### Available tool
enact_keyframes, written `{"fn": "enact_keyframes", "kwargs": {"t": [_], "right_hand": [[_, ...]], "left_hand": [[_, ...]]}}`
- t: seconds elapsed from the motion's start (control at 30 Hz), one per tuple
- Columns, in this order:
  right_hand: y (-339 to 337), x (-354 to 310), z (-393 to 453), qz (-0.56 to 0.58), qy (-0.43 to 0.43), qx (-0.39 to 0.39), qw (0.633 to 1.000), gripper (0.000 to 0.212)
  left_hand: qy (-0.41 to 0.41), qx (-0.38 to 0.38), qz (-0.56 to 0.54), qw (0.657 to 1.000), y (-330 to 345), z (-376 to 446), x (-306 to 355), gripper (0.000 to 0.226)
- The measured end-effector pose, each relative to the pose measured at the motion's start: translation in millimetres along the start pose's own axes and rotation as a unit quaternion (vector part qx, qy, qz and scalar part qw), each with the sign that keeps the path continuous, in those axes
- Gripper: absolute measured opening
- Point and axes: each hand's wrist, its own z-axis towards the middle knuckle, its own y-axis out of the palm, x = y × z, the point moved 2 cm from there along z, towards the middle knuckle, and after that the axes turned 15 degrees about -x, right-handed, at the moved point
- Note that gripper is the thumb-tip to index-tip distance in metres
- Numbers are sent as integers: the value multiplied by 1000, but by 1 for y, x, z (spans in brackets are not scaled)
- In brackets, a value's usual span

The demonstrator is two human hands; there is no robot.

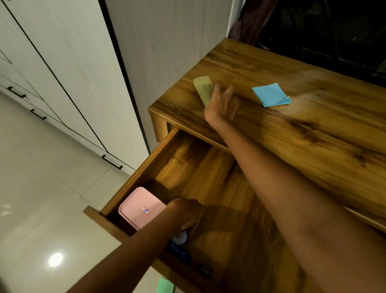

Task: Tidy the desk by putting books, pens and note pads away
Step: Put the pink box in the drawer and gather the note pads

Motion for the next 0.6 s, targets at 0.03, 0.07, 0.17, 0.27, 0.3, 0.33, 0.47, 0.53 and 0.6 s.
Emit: {"fn": "enact_keyframes", "kwargs": {"t": [0.03,0.07,0.17,0.27,0.3,0.33,0.47,0.53,0.6], "right_hand": [[-2,0,-7,36,29,-45,998,70],[-2,0,-12,68,44,-94,992,73],[4,5,-48,160,8,-207,965,87],[20,20,-99,121,-51,-218,967,78],[28,27,-117,87,-67,-209,972,68],[40,33,-130,56,-80,-203,974,55],[84,47,-168,-41,-109,-241,963,30],[94,46,-179,-58,-113,-269,955,31],[97,42,-188,-12,-103,-316,943,41]], "left_hand": [[-13,-3,-13,1000,0,-5,2,30],[-13,19,-40,999,1,-8,2,29],[24,47,-55,997,0,-23,-1,31],[53,72,-141,986,-16,-53,-12,19],[54,74,-167,982,-21,-64,-15,17],[54,79,-169,981,-26,-75,-18,17],[77,114,-195,971,-33,-100,-18,20],[86,163,-175,967,-34,-102,-14,21],[104,209,-169,958,-38,-100,-8,21]]}}
